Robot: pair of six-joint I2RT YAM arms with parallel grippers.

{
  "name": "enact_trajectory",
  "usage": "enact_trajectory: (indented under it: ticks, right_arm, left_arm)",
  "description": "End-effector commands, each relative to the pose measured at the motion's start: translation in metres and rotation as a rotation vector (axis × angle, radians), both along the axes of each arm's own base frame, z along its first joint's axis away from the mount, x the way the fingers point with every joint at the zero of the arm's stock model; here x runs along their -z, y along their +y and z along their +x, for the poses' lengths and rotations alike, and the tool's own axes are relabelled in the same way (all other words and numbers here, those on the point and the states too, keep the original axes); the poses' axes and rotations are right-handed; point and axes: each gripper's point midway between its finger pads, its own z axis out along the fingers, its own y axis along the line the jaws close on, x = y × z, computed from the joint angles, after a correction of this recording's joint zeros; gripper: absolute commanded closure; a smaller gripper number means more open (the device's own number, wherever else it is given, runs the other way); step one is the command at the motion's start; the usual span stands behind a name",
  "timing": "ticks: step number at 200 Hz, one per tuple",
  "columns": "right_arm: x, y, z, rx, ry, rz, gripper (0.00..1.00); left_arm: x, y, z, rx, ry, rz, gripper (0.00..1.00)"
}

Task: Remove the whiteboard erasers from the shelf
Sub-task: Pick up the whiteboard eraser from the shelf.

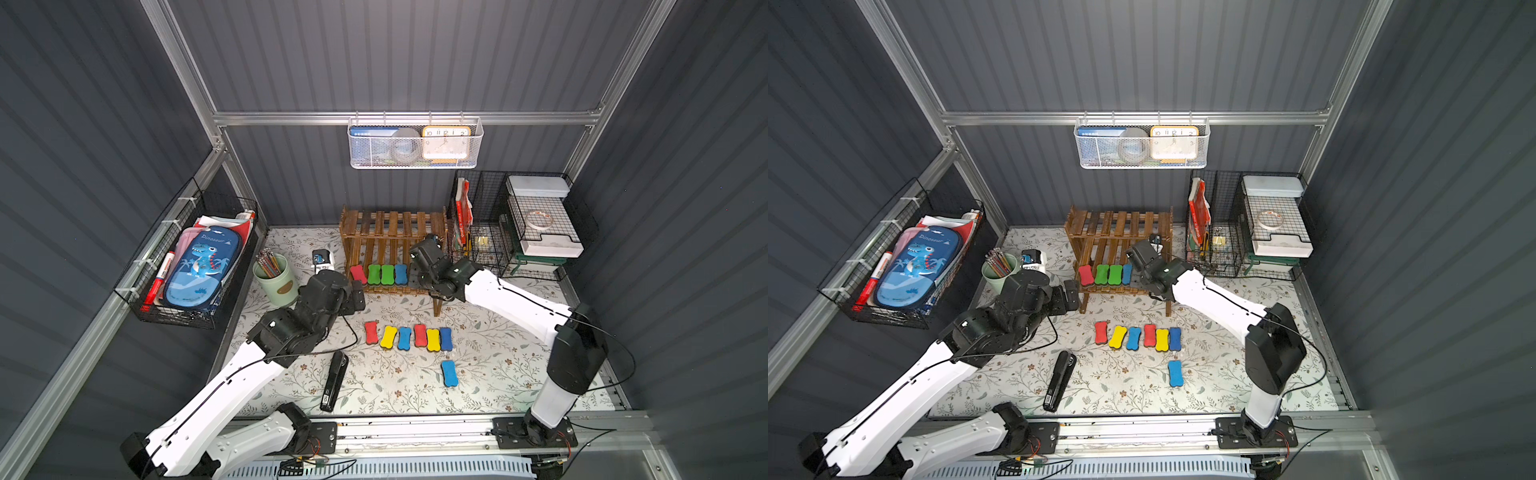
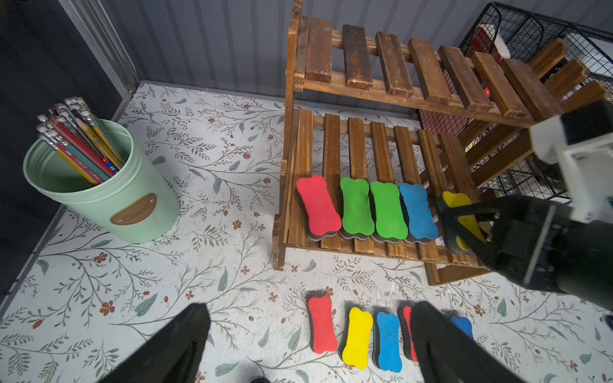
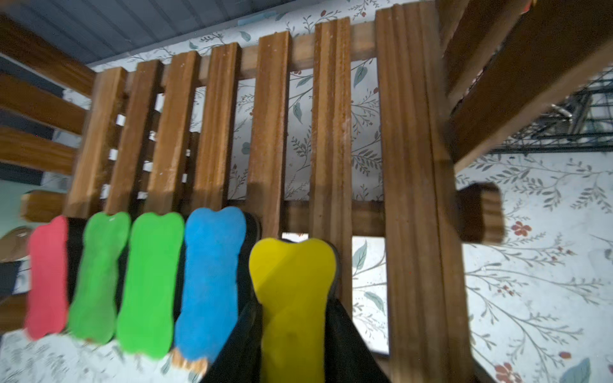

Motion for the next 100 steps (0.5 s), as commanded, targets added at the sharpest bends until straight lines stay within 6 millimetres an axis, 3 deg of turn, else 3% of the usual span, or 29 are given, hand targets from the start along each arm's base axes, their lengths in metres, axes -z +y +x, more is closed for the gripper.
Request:
enact_trajectory:
  ticks: [1, 37, 66, 100]
  right_arm:
    - [-0.010, -0.012, -0.041, -0.029, 0.114, 0.060, 0.73]
    - [0.009, -0.036, -0.112, -0.058, 0.354, 0.081, 0.73]
    - [0.042, -0.052, -0.166, -0.034, 0.554, 0.097, 0.73]
    - [0.077, -0.055, -0.203, -0.035, 0.684, 0.049, 0.74]
  left_arm:
    - [-0.007, 0.003, 0.000, 0.010, -0.027, 0.012, 0.01]
    - [-0.014, 0.000, -0.001, 0.034, -0.045, -0.008, 0.01]
    - [-0.018, 0.001, -0.004, 0.041, -0.058, -0.017, 0.01]
    - [-0.020, 0.002, -0.006, 0.048, -0.060, -0.008, 0.01]
